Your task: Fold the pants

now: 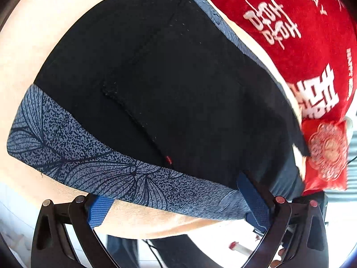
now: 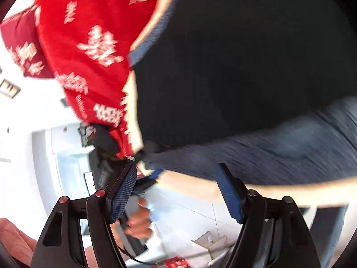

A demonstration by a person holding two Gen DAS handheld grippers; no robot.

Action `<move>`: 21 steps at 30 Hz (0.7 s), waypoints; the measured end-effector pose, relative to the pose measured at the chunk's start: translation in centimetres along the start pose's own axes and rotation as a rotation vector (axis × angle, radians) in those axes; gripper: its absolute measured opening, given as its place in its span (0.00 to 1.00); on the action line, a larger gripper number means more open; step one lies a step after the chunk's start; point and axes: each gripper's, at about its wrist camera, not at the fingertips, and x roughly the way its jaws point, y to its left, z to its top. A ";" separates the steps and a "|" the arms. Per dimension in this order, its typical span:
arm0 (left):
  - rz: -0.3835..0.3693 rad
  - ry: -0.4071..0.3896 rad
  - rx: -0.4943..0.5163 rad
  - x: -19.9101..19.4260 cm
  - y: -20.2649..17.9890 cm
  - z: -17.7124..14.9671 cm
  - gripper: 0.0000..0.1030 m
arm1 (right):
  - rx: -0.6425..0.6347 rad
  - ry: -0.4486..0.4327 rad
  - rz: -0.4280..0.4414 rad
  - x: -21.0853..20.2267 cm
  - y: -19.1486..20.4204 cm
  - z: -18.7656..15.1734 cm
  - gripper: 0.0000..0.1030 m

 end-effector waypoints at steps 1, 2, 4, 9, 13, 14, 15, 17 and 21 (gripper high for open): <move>0.013 0.001 0.016 0.0 -0.5 0.0 0.98 | 0.034 -0.010 -0.008 -0.7 -1.2 -0.5 0.75; 0.022 0.000 0.022 0.3 -0.3 0.2 0.96 | 0.061 -0.022 -0.011 -1.3 -2.5 -0.5 0.75; 0.021 -0.003 0.023 0.1 -0.3 0.5 0.94 | 0.098 -0.046 -0.006 -2.2 -4.0 -0.8 0.75; -0.013 0.003 0.033 -0.6 0.0 0.6 0.88 | 0.120 -0.105 0.108 -3.4 -4.9 0.2 0.75; 0.043 0.014 0.096 0.3 -0.8 0.3 0.88 | 0.160 -0.121 0.136 -4.0 -6.3 -0.1 0.73; 0.058 0.014 0.105 0.4 -1.1 0.3 0.88 | 0.178 -0.118 0.145 -3.9 -6.7 -0.2 0.69; 0.067 0.014 0.110 0.4 -1.3 0.3 0.88 | 0.194 -0.113 0.152 -3.9 -7.0 -0.3 0.65; 0.088 0.013 0.098 0.3 -1.4 0.4 0.76 | 0.237 -0.126 0.176 -3.7 -6.8 0.1 0.26; 0.091 0.022 0.036 -0.9 -0.4 1.6 0.29 | 0.203 -0.169 0.139 -5.1 -4.1 1.2 0.06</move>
